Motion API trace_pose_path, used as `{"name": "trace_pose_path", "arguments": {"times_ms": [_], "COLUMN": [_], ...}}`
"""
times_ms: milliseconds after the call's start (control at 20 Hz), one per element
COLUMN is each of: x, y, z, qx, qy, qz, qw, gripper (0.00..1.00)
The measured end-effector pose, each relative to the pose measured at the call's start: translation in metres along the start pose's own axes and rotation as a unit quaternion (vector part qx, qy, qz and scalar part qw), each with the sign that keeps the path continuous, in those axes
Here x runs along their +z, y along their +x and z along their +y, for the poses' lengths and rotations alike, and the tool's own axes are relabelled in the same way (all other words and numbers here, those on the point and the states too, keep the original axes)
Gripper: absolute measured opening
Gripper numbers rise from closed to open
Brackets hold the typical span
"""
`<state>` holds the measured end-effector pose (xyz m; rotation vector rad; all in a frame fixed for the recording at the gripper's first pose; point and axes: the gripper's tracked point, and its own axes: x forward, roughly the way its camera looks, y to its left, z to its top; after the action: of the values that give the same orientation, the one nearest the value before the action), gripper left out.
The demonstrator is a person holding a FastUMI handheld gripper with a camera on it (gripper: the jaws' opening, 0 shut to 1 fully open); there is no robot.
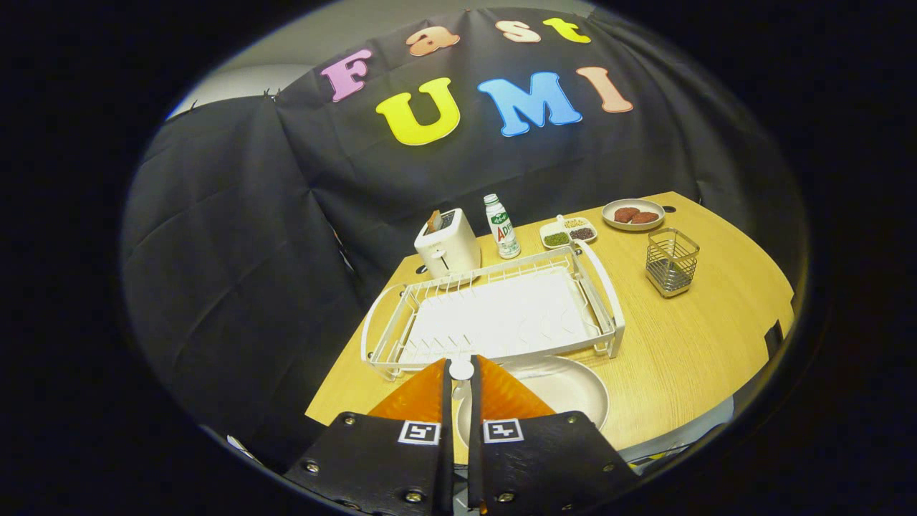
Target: Take the plate from the dish rack, then take the spoon from the basket and place it into the plate.
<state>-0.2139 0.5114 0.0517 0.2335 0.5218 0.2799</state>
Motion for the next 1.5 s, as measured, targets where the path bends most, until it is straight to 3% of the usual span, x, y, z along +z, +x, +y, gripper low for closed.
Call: {"name": "trace_pose_path", "arguments": {"times_ms": [400,650,1100,1500], "x": [-0.026,-0.018,0.004,0.017], "y": [0.03,0.036,0.033,0.034], "z": [-0.028,-0.04,-0.063,-0.068], "qx": [-0.006,-0.005,-0.024,-0.024], "qy": [0.024,0.049,0.056,0.048], "qz": [0.028,0.018,-0.005,-0.01], "qw": [0.999,0.999,0.998,0.998], "gripper": [0.08,0.1,0.23,0.23]}}
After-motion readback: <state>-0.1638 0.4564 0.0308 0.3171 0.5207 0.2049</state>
